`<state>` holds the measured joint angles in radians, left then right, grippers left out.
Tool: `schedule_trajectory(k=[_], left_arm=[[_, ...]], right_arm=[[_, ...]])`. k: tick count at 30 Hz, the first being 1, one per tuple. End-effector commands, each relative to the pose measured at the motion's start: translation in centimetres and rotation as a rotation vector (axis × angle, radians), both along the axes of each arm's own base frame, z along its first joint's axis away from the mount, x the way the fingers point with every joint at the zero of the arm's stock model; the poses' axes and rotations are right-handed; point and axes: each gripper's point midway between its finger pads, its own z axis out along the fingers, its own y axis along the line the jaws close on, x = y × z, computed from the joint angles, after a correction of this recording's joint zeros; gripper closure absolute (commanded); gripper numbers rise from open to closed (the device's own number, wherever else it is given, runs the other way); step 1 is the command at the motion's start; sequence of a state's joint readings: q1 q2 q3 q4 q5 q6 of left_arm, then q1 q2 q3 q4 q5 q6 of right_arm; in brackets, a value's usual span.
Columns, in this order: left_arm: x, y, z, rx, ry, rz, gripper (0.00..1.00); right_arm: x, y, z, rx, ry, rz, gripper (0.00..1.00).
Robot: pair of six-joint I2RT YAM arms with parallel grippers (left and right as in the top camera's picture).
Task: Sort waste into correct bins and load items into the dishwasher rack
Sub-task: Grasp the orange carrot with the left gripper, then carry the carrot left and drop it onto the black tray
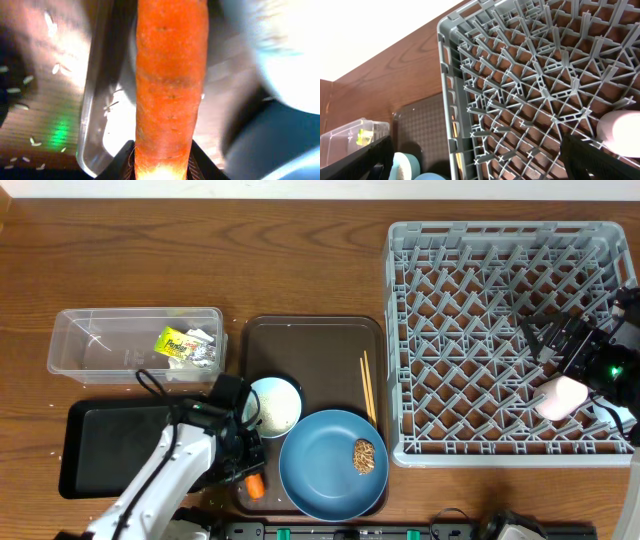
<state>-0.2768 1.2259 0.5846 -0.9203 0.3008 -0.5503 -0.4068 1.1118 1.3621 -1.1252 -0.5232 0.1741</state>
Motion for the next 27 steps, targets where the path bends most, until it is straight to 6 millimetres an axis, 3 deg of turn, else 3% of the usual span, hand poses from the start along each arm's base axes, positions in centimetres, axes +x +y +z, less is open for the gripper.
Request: schedule_trajectory(k=[1,6,13,16,23,27], left_arm=[[0.7,-0.3,1.3,-0.015,-0.046,0.008,0.89],[1.5,0.8,3.3,0.022,-0.090,0.037,0.90],[4.2,5.2,7.0,0.100,-0.199,0.248,0.94],[4.6,7.2,7.2,0.112,-0.212,0.355,0.94],[4.2,14.1,6.9,0.209,-0.203,0.687,0.94],[4.5,16.6,6.4,0.219,-0.219,0.810,0.94]], right_arm=[[0.1,0.6,0.1,-0.011,-0.006,0.032,0.01],[0.1,0.6,0.1,-0.010,-0.006,0.032,0.01],[0.0,0.6,0.0,-0.009,-0.001,0.033,0.01],[0.0,0.7,0.0,-0.008,0.000,0.033,0.01],[0.0,0.7,0.0,-0.009,-0.001,0.033,0.01],[0.0,0.7,0.0,-0.008,0.000,0.032,0.01]])
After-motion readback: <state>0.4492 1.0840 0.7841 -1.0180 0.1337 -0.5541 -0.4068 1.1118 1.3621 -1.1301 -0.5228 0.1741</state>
